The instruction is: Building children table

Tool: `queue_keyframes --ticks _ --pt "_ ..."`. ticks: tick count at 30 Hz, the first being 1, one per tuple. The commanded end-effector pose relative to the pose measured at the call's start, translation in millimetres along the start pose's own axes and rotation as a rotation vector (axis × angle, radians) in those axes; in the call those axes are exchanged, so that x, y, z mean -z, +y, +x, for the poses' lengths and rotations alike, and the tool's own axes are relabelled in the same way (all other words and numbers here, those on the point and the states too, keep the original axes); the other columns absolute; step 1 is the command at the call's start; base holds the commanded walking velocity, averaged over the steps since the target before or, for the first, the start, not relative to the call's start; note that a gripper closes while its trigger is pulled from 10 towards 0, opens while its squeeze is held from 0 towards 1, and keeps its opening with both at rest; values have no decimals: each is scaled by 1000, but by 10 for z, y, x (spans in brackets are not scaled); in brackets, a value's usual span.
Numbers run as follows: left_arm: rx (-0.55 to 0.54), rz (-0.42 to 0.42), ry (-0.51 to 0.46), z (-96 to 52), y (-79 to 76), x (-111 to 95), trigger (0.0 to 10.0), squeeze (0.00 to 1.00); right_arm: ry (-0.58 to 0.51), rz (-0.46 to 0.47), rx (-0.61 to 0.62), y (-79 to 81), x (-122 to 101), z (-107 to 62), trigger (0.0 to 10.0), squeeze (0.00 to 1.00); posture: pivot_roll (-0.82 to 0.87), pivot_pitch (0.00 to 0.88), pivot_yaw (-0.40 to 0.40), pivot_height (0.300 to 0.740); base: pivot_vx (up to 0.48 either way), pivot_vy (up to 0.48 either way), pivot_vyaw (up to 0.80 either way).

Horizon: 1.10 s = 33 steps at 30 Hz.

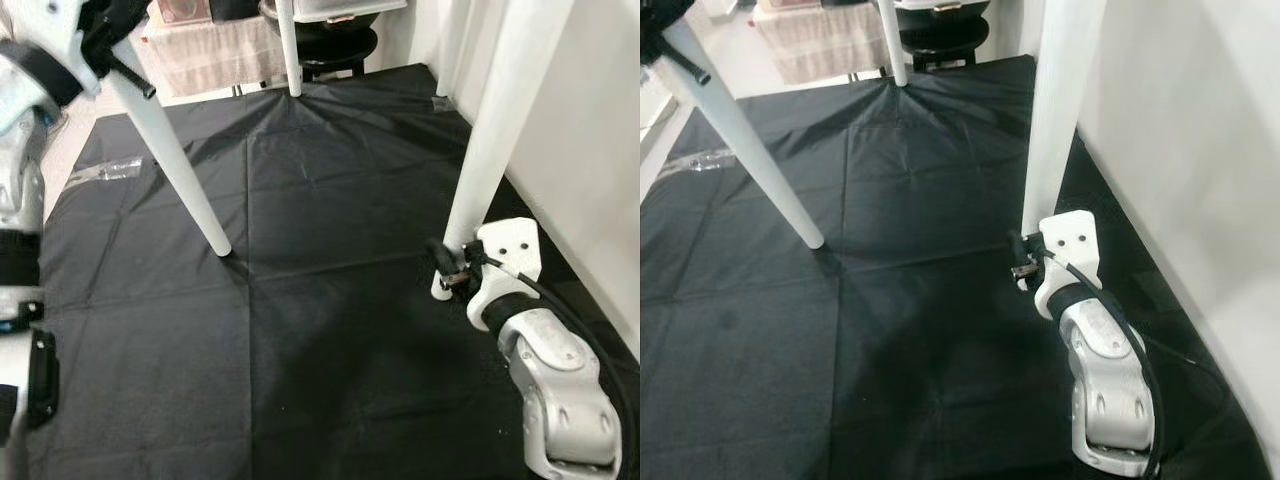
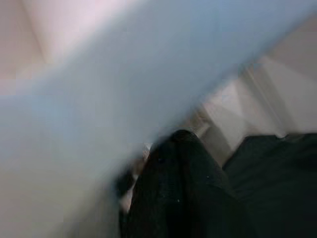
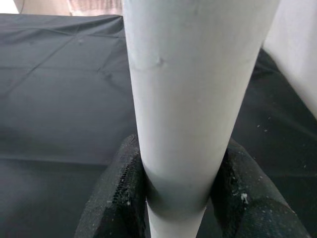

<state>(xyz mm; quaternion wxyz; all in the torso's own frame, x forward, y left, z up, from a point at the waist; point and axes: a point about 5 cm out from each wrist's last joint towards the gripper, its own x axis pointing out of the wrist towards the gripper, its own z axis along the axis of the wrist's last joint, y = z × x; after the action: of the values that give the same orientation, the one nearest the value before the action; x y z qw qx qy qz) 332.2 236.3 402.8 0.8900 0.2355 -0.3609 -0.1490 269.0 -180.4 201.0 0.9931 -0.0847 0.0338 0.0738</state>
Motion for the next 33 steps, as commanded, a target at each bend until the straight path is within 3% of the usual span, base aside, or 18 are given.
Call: queue_keyframes --ticks 1,2,3,4,5,7,8,9,10,13,16,22,24,25,26,27,28,33 --pt "-15 -39 40 -71 -32 108 10000 0 240 58 -21 40 424 -21 3294 0 -41 188 85 740 0 0 0" --pt "4 -70 52 -92 -129 168 10000 0 254 58 -34 64 437 -13 10000 0 -41 187 83 740 0 0 0" --pt "29 -102 65 -120 -237 226 10000 0 272 62 -39 84 454 -6 10000 0 -44 188 82 740 0 0 0" --pt "29 -102 65 -120 -237 226 10000 0 272 62 -39 84 454 -6 10000 0 -44 188 82 740 0 0 0" --pt "46 -155 81 -168 -370 298 10000 1000 264 66 -48 103 451 5 10000 1000 -43 187 81 740 0 0 0" --pt "53 -189 91 -201 -447 333 10000 1000 257 70 -54 115 445 9 10000 1000 -43 187 81 740 0 0 0" --pt "64 -246 116 -291 -619 412 10000 1000 186 90 -51 114 374 35 10000 1000 -47 187 78 740 0 0 0" --pt "64 -246 116 -291 -619 412 10000 1000 186 90 -51 114 374 35 10000 1000 -47 187 78 740 0 0 0" --pt "64 -289 136 -377 -749 464 10000 1000 121 107 -40 88 316 42 10000 1000 -52 185 76 740 0 0 0" --pt "61 -304 144 -416 -796 475 10000 1000 102 110 -34 72 296 36 10000 1000 -52 185 76 740 0 0 0" --pt "34 -345 194 -599 -934 559 10000 1000 54 61 -63 47 284 -55 10000 1000 -56 186 69 740 0 0 0" --pt "7 -391 238 -752 -1047 584 10000 1000 35 74 -98 65 284 -111 10000 1000 -67 183 64 740 0 0 0" --pt "-28 -474 357 -1065 -1364 730 10000 1000 -17 89 -154 94 274 -154 10000 1000 -82 171 53 740 0 0 0" --pt "-28 -474 357 -1065 -1364 730 10000 1000 -17 89 -154 94 274 -154 10000 1000 -82 171 53 740 0 0 0" --pt "-41 -497 393 -1160 -1451 754 10000 1000 -35 93 -170 101 271 -168 10000 1000 -82 171 53 740 0 0 0" --pt "-50 -514 460 -1282 -1593 833 10000 549 -54 84 -166 96 273 -144 10000 47 -77 161 53 740 0 0 0" --pt "-53 -526 506 -1357 -1695 890 10000 0 -69 80 -162 92 271 -114 10000 0 -78 154 58 740 0 0 0" --pt "-77 -567 592 -1532 -1901 982 10000 0 -105 86 -173 117 253 -53 10000 0 -75 144 58 740 0 0 0"
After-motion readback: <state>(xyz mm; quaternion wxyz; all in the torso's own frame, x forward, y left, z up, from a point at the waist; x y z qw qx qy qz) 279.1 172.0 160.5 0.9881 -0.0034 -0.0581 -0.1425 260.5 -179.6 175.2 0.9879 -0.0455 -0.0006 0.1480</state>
